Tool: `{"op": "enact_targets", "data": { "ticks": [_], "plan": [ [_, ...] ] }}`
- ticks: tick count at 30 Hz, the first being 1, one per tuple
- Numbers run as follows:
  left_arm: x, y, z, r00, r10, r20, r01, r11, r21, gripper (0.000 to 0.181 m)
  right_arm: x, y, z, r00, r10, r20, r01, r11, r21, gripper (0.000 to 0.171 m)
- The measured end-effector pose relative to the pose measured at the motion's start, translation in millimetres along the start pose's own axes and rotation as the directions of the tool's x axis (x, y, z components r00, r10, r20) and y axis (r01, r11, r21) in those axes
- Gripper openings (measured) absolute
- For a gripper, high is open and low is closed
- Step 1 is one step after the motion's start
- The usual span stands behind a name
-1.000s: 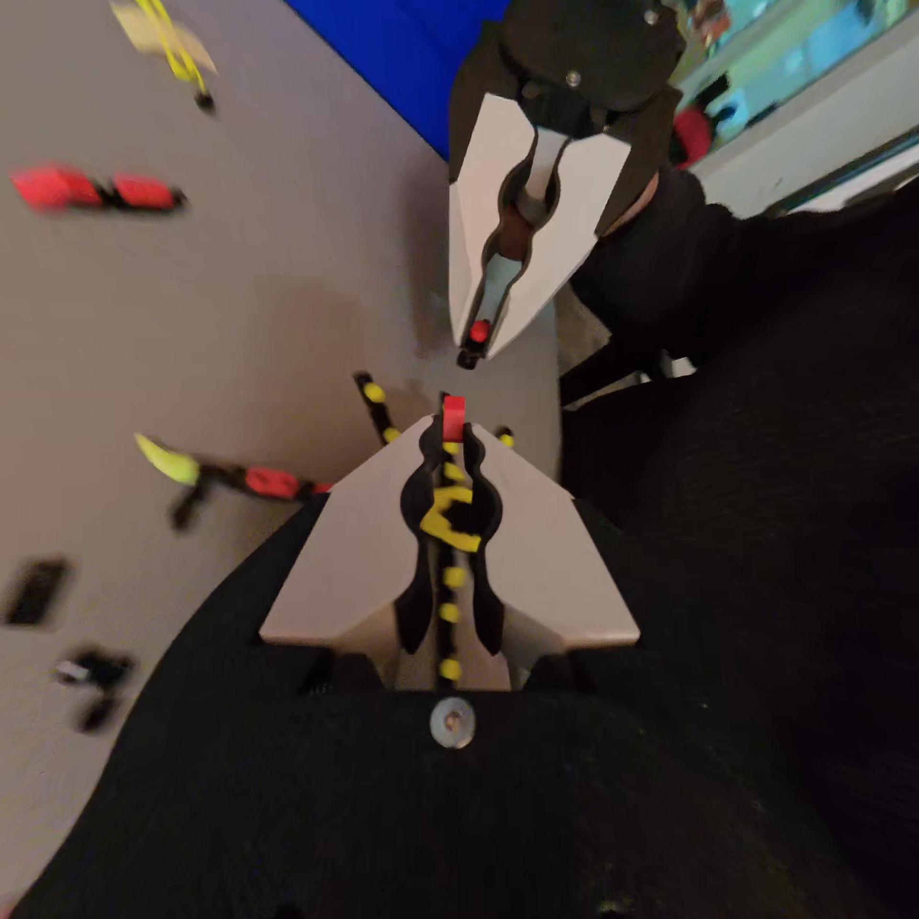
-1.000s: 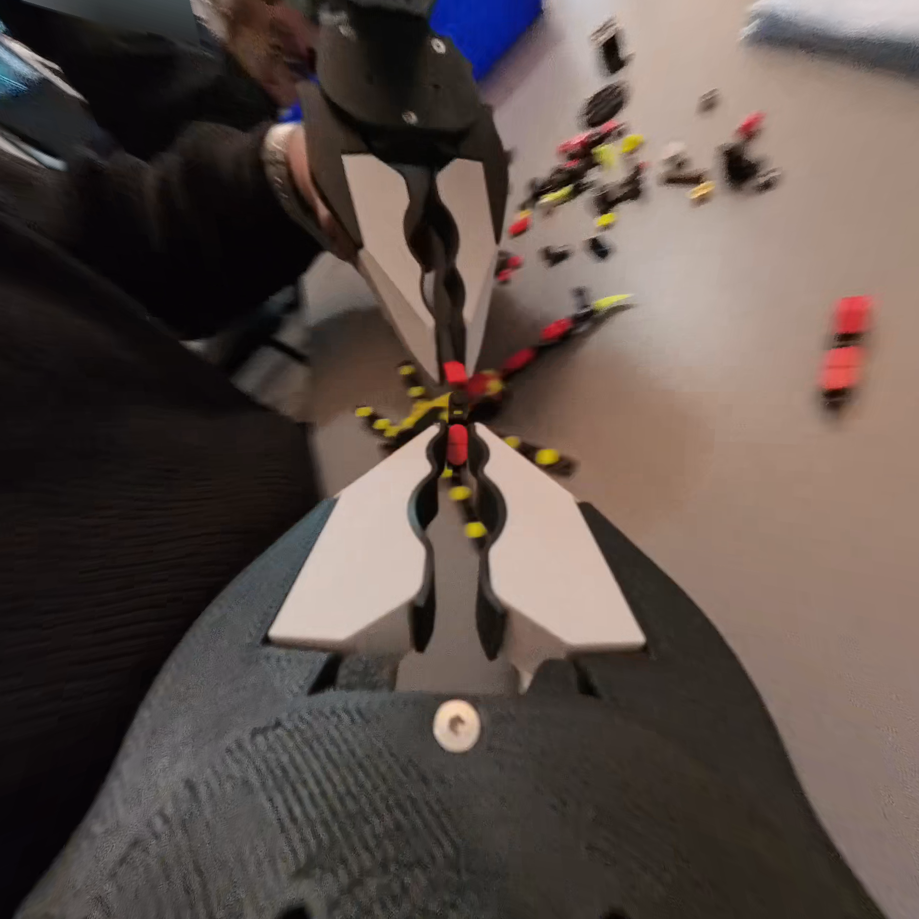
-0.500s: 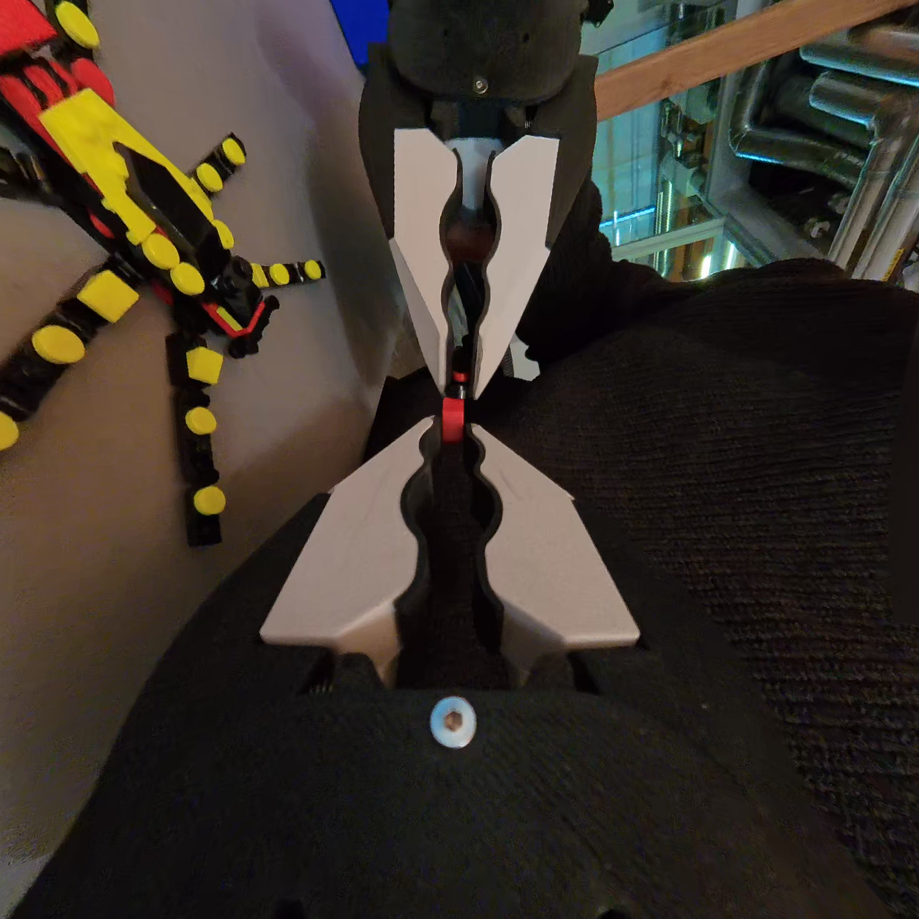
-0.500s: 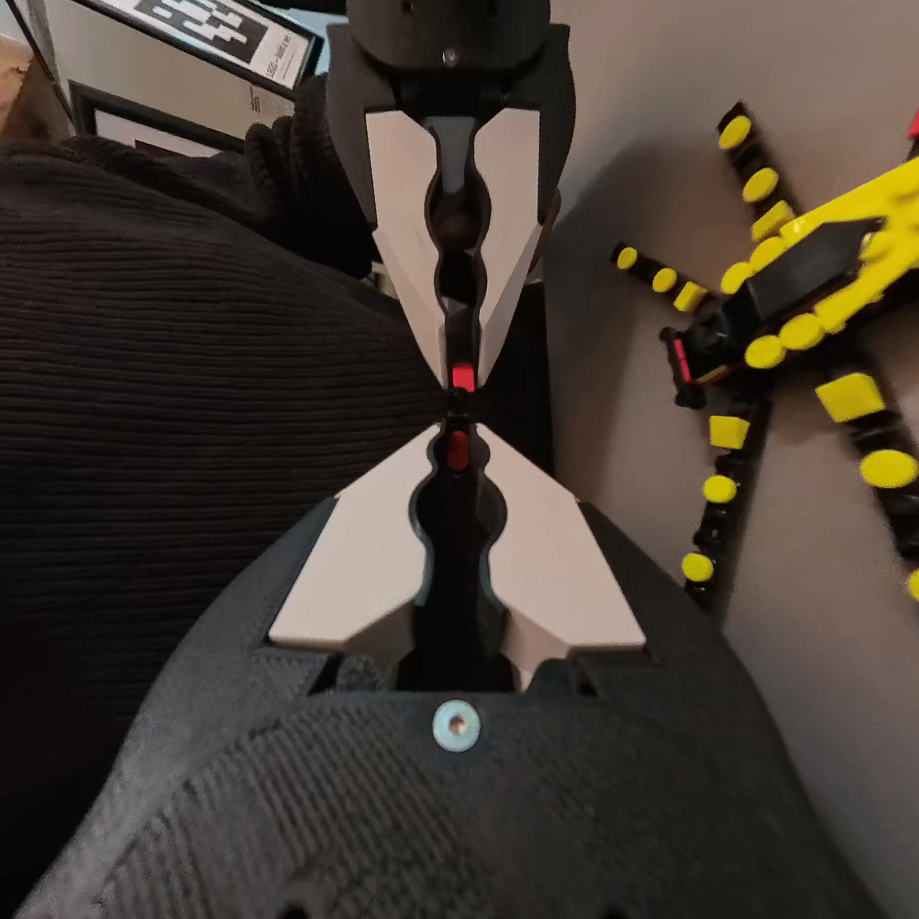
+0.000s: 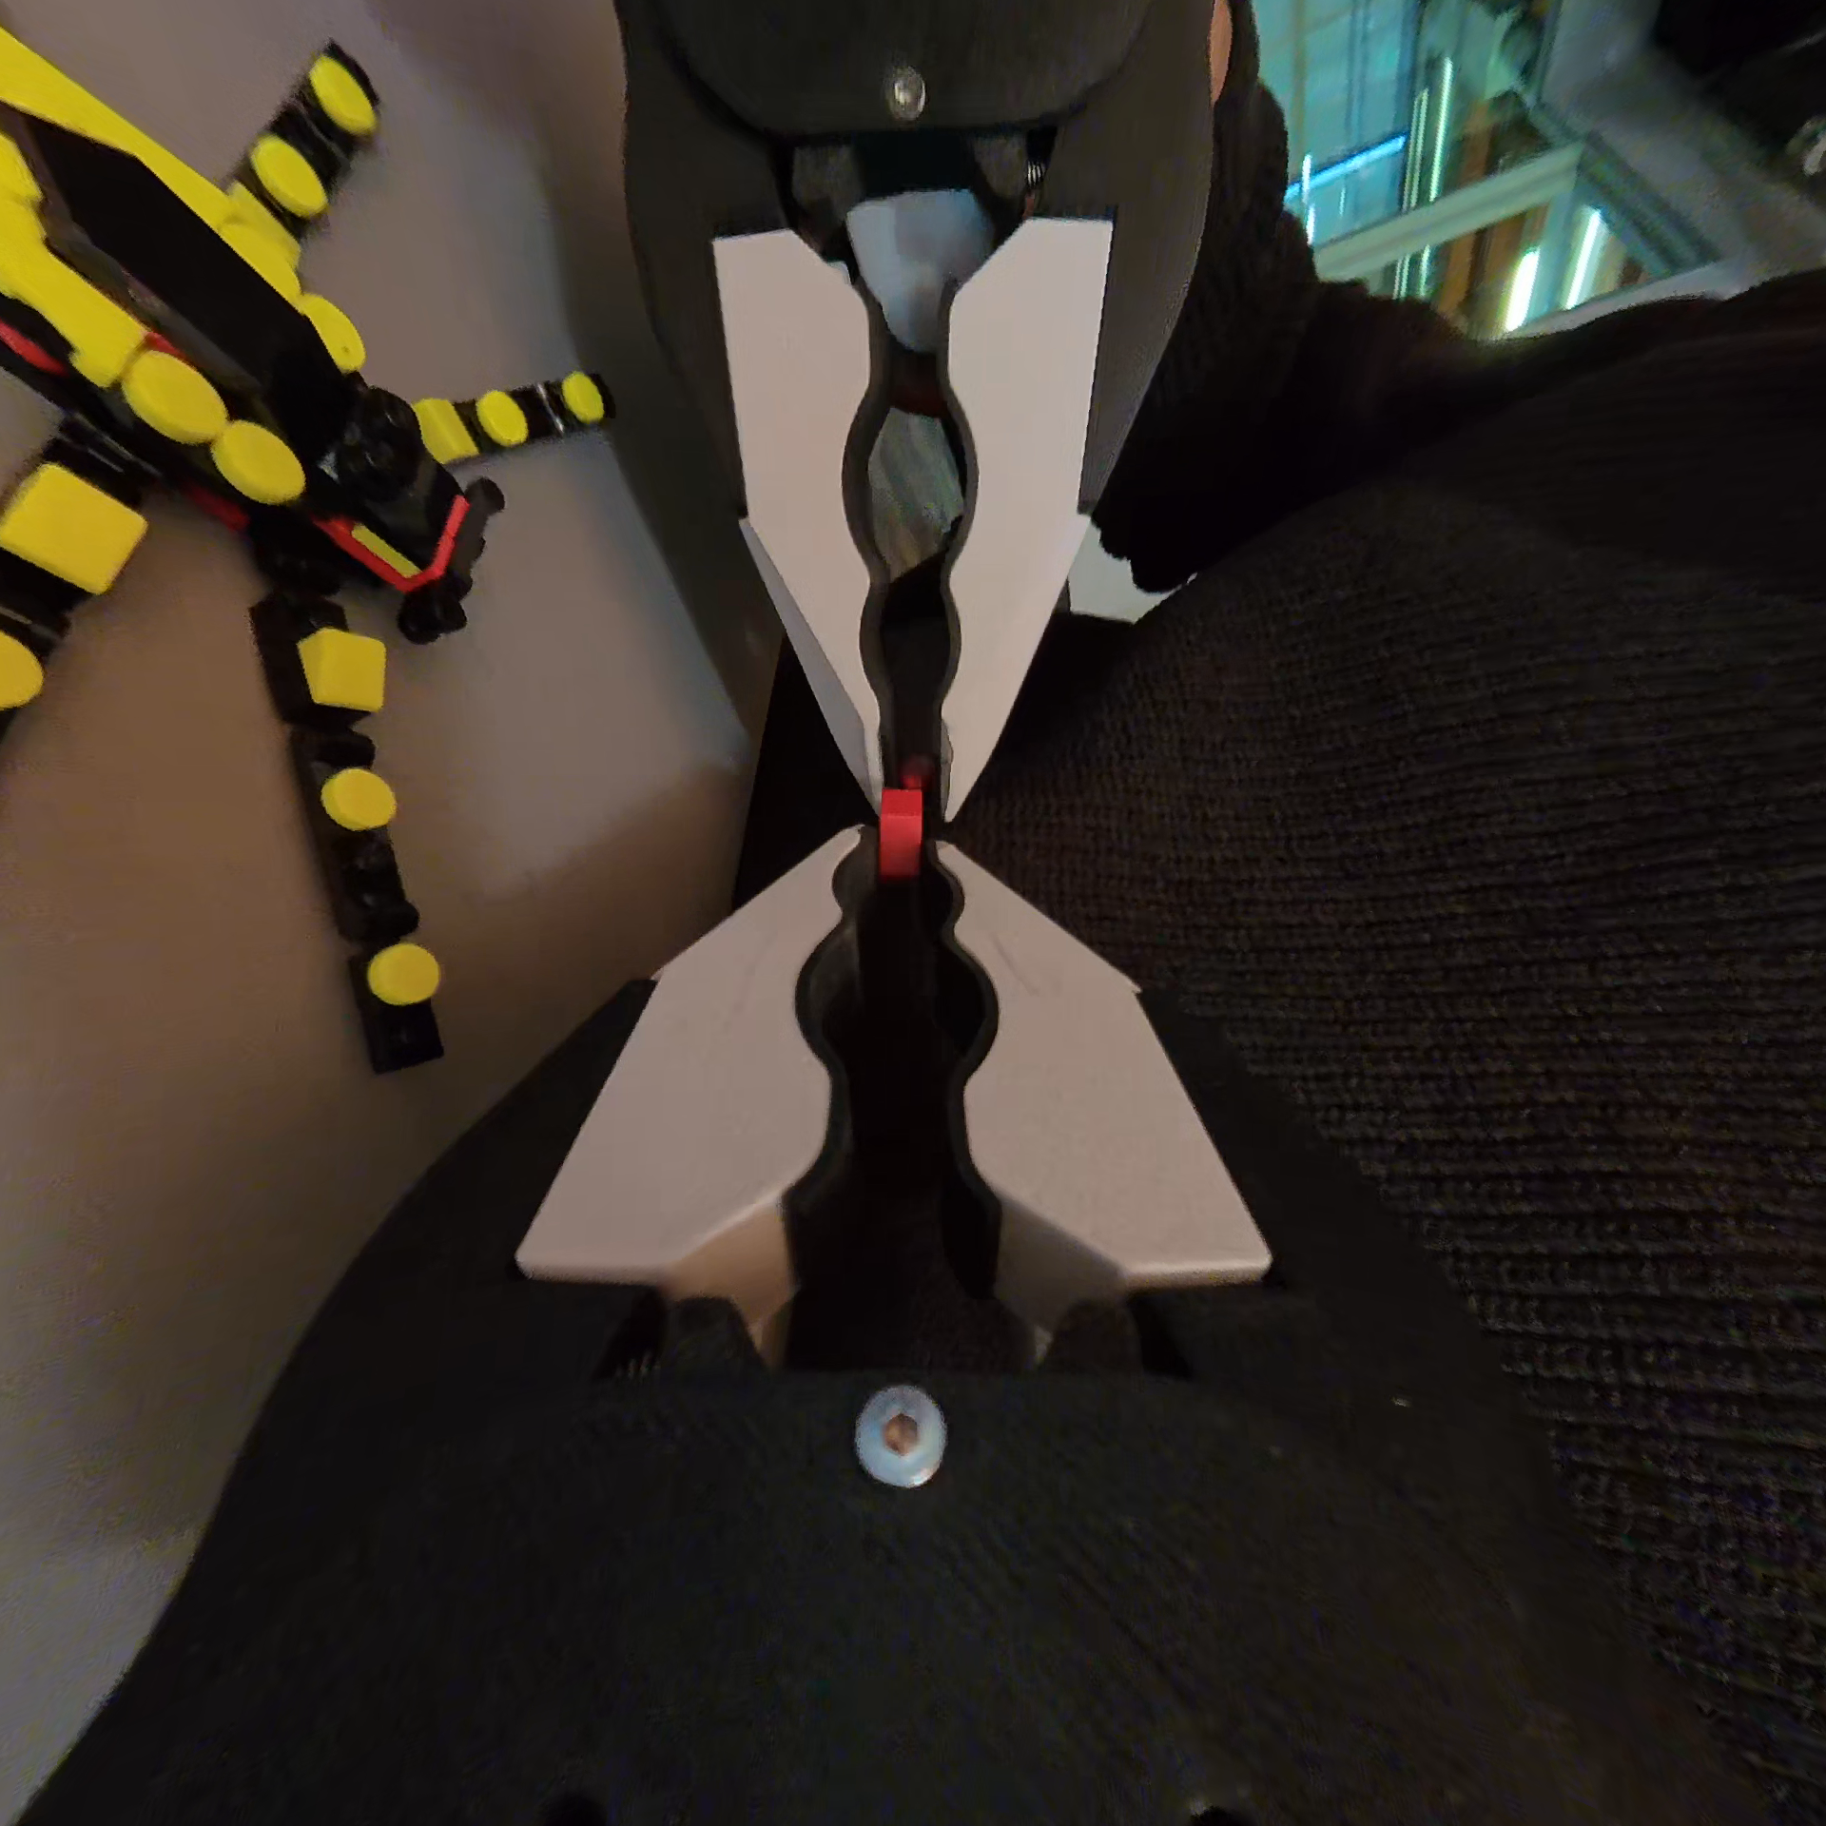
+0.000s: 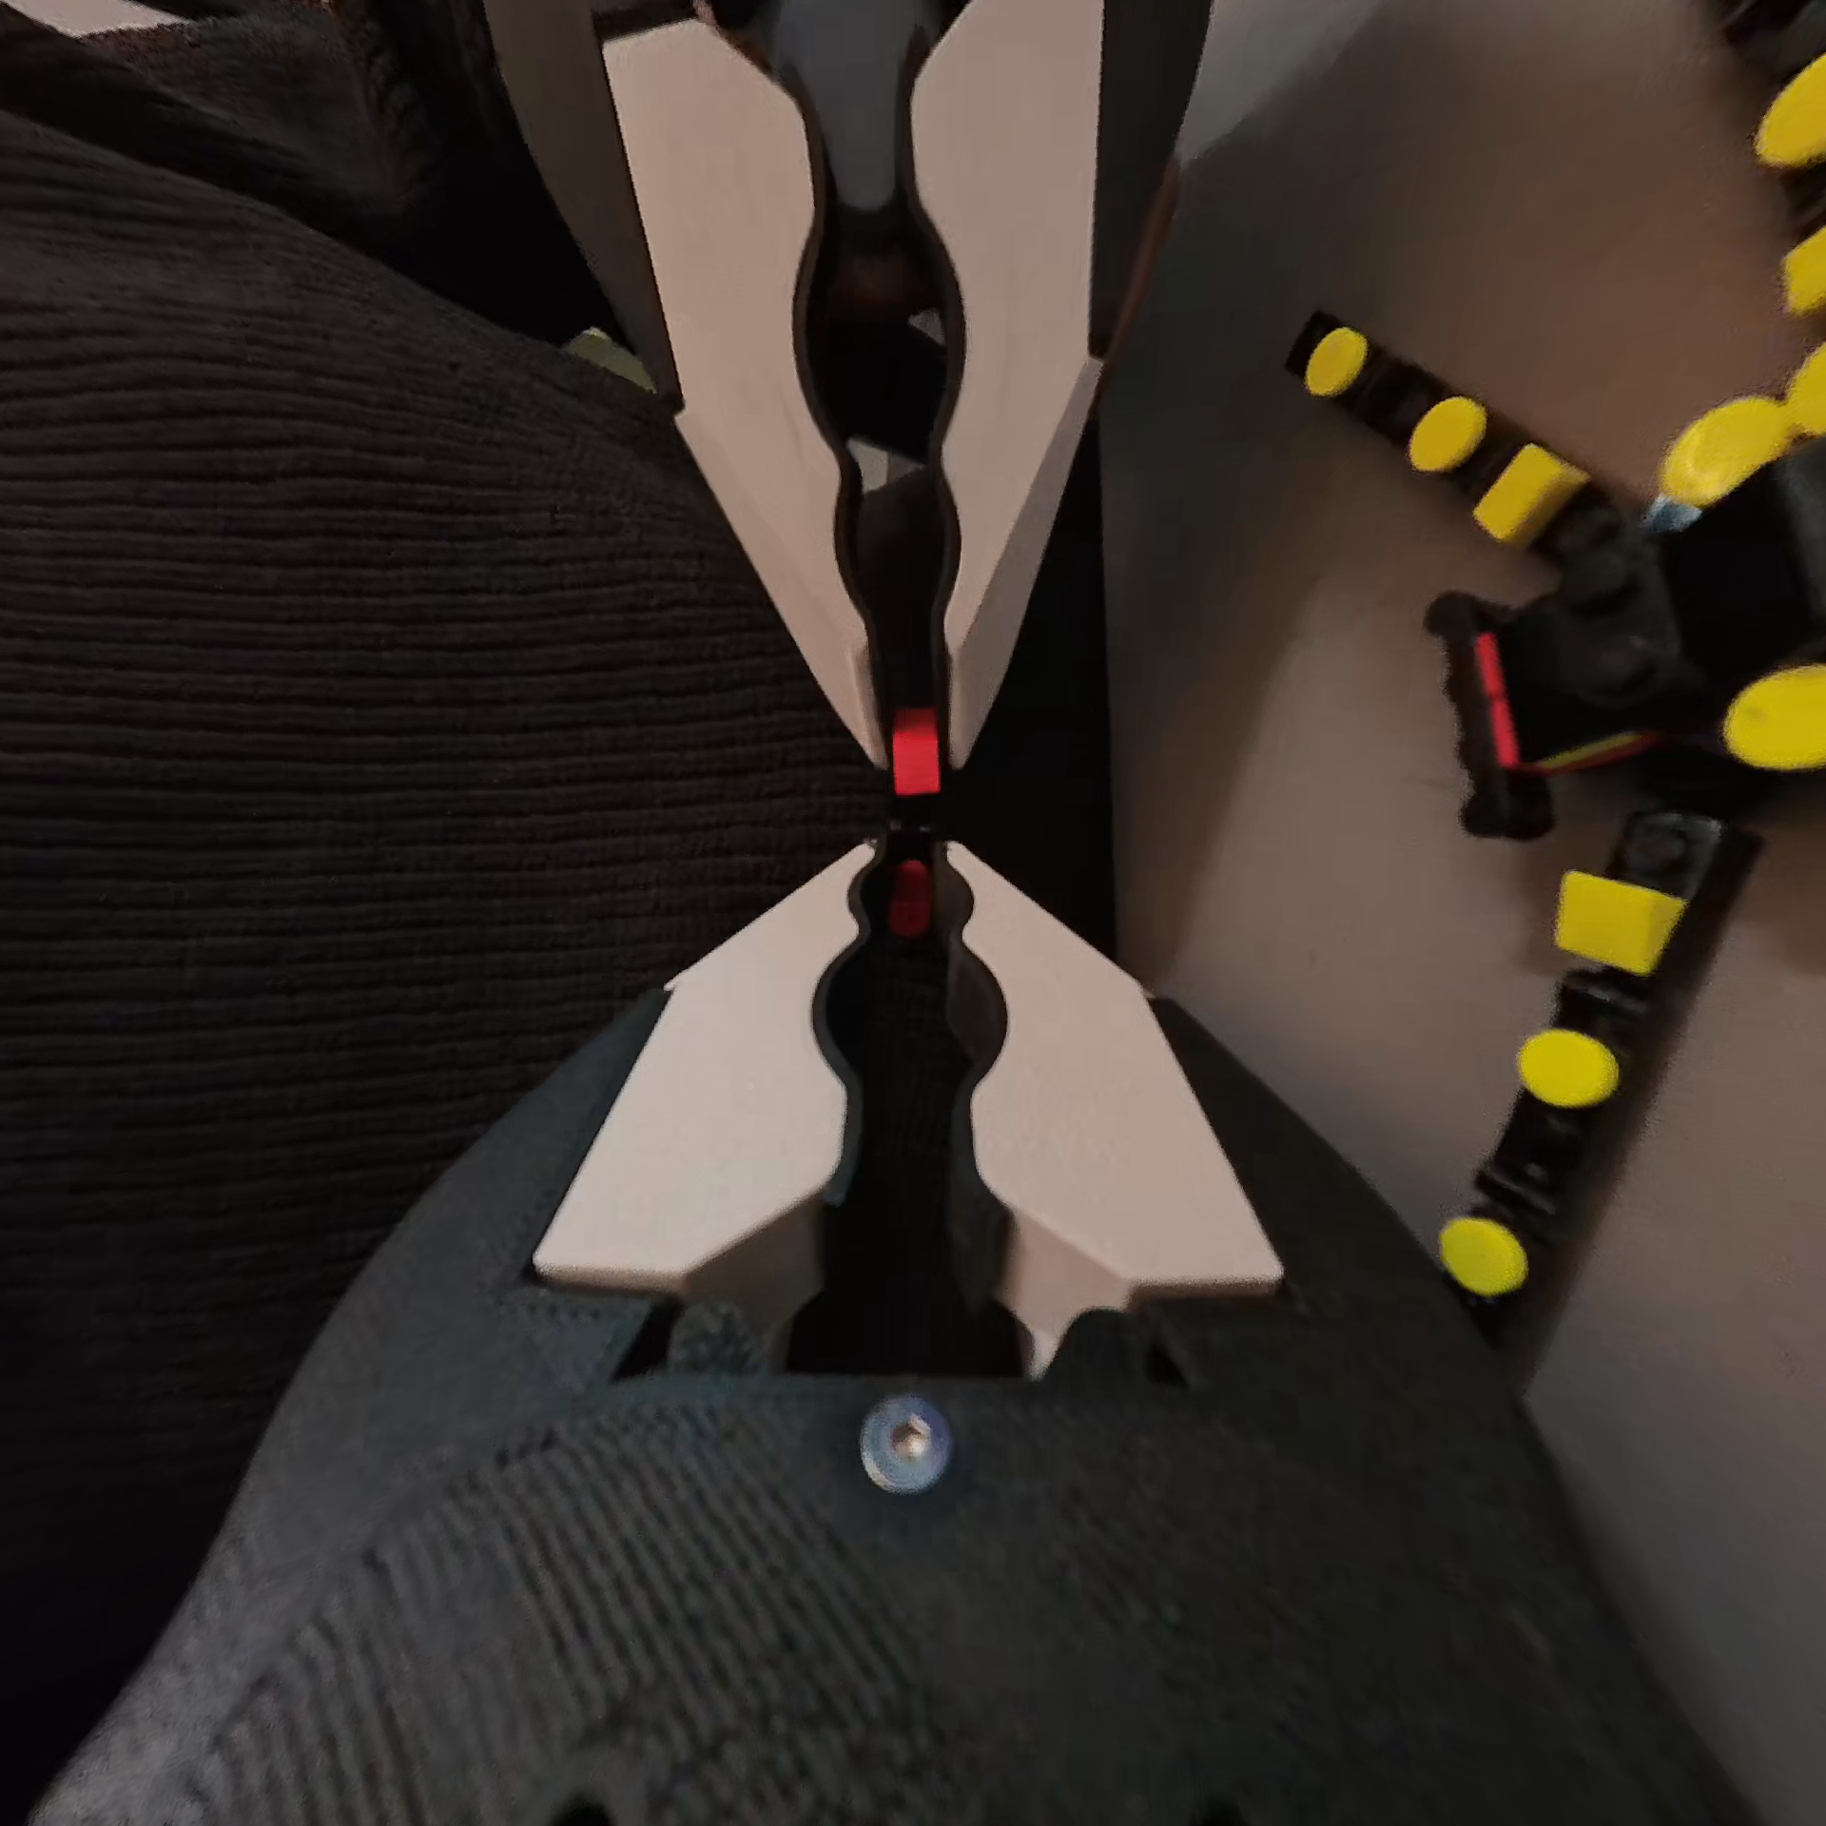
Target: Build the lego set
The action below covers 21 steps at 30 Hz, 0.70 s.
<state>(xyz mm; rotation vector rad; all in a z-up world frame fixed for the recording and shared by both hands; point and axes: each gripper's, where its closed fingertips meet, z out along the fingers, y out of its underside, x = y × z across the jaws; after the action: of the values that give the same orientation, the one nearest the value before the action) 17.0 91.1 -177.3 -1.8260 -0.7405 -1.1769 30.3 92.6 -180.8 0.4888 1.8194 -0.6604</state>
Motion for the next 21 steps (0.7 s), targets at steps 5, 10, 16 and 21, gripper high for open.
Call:
{"op": "enact_targets", "data": {
  "ticks": [5, 10, 16, 21],
  "plan": [
    [0.4, 8.5, 3.4, 1.000, 0.012, 0.009, -0.011, 0.998, -0.059, 0.005, 1.1, -0.4, 2.6, 1.000, 0.006, 0.015, -0.006, 1.000, -0.002, 0.006],
    [0.1, 9.1, 3.4, 1.000, -0.011, 0.002, 0.011, 0.998, -0.067, 0.005, 1.7, -4.1, -0.8, 1.000, 0.004, 0.022, -0.005, 0.999, 0.046, 0.006],
    [-0.5, 7.8, 4.1, 0.999, -0.032, -0.014, 0.031, 0.997, -0.066, 0.005, 2.4, -9.7, -5.0, 0.998, 0.025, 0.062, -0.034, 0.988, 0.153, 0.006],
    [-1.0, 6.5, 7.2, 1.000, -0.025, -0.018, 0.024, 0.998, -0.061, 0.005, 3.8, -8.4, -6.9, 0.996, 0.038, 0.081, -0.053, 0.979, 0.194, 0.006]
  ]
}}
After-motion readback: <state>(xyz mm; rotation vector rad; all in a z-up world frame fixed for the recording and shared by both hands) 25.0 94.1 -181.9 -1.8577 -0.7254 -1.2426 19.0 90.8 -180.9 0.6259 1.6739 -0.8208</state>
